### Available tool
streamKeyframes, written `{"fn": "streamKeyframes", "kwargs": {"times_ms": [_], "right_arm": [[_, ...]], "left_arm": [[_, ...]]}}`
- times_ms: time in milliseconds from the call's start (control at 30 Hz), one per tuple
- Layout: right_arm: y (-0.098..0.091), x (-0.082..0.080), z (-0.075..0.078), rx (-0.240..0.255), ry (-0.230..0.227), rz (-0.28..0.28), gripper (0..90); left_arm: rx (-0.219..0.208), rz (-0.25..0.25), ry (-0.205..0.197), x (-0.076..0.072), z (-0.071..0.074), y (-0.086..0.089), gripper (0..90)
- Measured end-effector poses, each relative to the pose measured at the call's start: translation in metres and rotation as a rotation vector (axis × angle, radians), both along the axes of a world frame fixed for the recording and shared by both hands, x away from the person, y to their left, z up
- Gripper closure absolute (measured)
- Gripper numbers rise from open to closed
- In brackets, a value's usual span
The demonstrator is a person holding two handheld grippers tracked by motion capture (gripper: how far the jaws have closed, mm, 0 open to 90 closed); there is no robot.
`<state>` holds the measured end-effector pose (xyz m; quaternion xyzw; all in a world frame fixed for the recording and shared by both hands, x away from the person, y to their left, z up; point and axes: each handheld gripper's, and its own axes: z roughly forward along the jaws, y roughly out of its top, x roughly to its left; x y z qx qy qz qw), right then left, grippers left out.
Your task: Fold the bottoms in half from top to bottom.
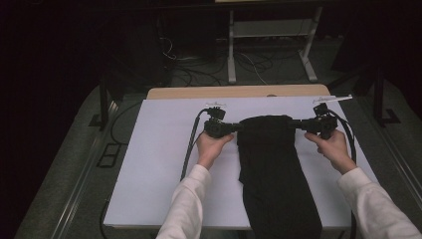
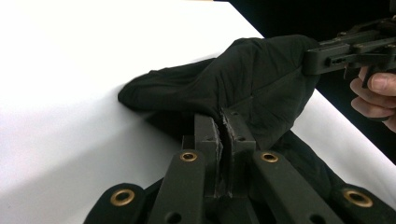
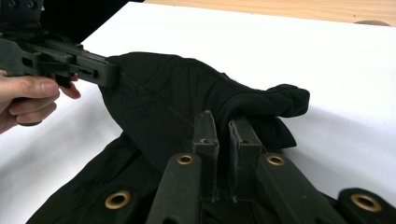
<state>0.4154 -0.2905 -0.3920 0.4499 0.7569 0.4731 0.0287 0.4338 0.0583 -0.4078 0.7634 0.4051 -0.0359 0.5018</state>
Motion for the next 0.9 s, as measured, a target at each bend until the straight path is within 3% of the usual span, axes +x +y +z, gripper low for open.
{"fn": "streamKeyframes", "kwargs": {"times_ms": [467,900], "right_arm": [[0.004,-0.016,0.006,0.002,-0.026,0.009,82.3],[0.006,-0.038,0.014,0.004,-0.048,0.017,82.4]], "left_arm": [[0.017,-0.021,-0.024,-0.015,0.016,0.001,85.0],[-0.001,-0.035,-0.041,-0.039,0.025,0.005,85.0]]}}
